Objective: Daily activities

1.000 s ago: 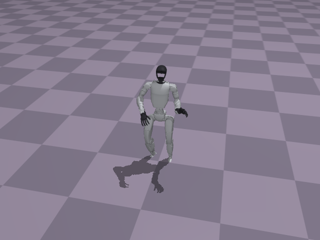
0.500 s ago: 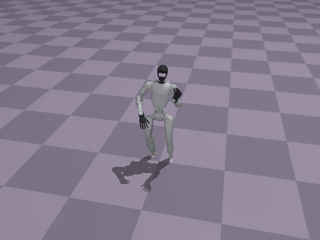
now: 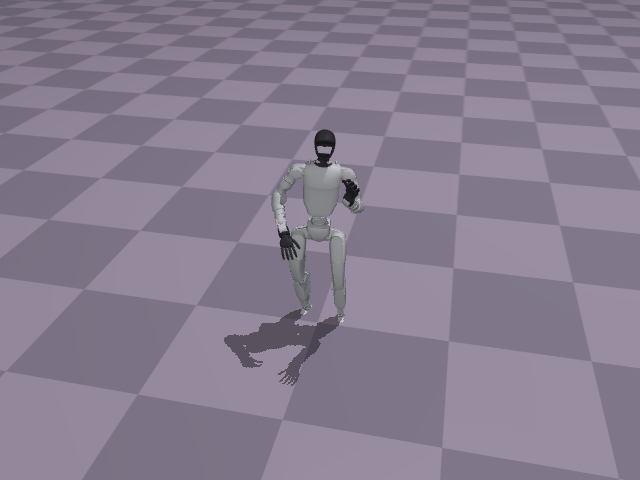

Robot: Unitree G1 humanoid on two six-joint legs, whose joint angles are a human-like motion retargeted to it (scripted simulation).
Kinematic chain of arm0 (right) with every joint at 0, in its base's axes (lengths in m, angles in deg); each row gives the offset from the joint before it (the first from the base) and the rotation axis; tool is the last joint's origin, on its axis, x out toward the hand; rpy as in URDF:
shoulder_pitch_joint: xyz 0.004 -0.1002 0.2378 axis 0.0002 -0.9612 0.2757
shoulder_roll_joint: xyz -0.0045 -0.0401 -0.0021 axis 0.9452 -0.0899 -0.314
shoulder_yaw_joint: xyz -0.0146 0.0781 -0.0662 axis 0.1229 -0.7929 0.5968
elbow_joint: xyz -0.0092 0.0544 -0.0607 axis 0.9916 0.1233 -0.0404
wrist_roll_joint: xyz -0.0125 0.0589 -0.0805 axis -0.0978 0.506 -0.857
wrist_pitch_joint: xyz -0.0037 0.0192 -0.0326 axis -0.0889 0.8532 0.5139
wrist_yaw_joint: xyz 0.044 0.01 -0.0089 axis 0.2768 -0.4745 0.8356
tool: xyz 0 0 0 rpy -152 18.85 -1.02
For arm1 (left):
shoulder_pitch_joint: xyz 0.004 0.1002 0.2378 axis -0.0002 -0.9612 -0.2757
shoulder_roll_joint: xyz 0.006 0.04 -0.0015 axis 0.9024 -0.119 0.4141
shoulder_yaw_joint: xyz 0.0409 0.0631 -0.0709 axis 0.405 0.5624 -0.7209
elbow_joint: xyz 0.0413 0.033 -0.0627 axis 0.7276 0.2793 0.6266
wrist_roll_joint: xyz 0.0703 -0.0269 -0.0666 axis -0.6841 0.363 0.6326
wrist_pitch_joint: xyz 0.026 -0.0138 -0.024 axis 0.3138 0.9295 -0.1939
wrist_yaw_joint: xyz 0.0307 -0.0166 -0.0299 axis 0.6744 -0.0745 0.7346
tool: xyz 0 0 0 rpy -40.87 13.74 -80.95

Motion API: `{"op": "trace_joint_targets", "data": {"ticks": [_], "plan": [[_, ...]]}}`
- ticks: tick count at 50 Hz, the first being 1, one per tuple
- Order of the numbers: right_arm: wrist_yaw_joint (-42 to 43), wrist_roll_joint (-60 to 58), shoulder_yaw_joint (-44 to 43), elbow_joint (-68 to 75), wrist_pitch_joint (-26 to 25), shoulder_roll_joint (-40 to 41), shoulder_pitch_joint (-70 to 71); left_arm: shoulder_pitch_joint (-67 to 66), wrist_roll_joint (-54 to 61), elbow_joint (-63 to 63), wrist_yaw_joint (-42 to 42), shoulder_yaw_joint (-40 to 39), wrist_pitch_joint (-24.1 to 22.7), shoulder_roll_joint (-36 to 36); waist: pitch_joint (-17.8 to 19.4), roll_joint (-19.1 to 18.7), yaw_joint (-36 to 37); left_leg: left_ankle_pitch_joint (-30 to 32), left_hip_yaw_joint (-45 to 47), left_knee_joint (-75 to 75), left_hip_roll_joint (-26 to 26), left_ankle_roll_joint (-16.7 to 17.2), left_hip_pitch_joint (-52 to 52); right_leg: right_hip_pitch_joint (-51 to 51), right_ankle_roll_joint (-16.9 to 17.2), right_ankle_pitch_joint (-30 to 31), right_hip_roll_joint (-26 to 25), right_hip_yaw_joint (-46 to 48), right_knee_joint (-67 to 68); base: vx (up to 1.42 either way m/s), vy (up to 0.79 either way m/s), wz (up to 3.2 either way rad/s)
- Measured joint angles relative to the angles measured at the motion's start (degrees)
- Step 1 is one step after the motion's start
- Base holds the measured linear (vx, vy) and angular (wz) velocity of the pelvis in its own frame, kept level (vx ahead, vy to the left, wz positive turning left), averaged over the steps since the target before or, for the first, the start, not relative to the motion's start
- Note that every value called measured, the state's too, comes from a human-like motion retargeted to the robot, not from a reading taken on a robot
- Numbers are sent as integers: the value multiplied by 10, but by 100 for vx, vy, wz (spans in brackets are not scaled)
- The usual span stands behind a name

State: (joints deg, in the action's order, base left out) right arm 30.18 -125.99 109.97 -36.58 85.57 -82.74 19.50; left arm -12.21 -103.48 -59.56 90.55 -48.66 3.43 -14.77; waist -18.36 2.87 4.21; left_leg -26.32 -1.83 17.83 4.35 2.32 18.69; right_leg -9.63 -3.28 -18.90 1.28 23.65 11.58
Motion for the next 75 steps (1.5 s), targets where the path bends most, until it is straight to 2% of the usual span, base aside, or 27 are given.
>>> {"op": "trace_joint_targets", "data": {"ticks": [17, 30, 46, 50, 55, 65, 75], "plan": [[30, 33, -19, -41, 14, -25, -31, -9, 2, -1, -8, 12, -31, 0, -12, -9, -9, 25, -9, -49, -5, 4, -8, -8, -10, 7, 3, 4, 3, 0, 0, 0], [1, 88, -52, -45, 12, -18, -52, -55, 11, 32, -100, 28, -50, 33, -12, -17, -18, 53, -17, -103, -12, 7, -26, -14, -15, 6, 11, 8, 17, 0, 0, 0], [-19, 145, -104, -84, 17, 0, -79, -82, 11, 46, -199, 29, -69, 36, -10, -19, -20, 87, -22, -170, -19, 10, -51, -20, -20, 4, 21, 13, 34, 0, 0, 0], [-23, 186, -121, -173, 34, 41, -33, -129, 17, 77, -223, 27, -67, 41, -12, -23, -15, 102, -21, -195, -19, 12, -61, -24, -21, 1, 24, 13, 43, 0, 0, 0], [-14, 239, -156, -301, 43, 53, 14, -195, 25, 153, -256, 13, -56, 67, -7, -21, -26, 104, -19, -197, -22, 15, -59, -30, -20, -6, 29, 12, 54, 0, 0, 0], [71, 255, -238, -624, 48, 116, 218, -283, 51, 342, -298, 37, -26, 91, -18, -11, -39, 109, -16, -198, -29, 13, -44, -52, -12, -17, 40, 8, 72, 0, 0, 0], [106, 228, -253, -721, 16, 136, 275, -274, 101, 371, -302, 39, -41, 96, -21, 11, -29, 114, -29, -199, -33, 16, -30, -59, -12, -13, 42, 17, 71, 0, 0, 0]]}}
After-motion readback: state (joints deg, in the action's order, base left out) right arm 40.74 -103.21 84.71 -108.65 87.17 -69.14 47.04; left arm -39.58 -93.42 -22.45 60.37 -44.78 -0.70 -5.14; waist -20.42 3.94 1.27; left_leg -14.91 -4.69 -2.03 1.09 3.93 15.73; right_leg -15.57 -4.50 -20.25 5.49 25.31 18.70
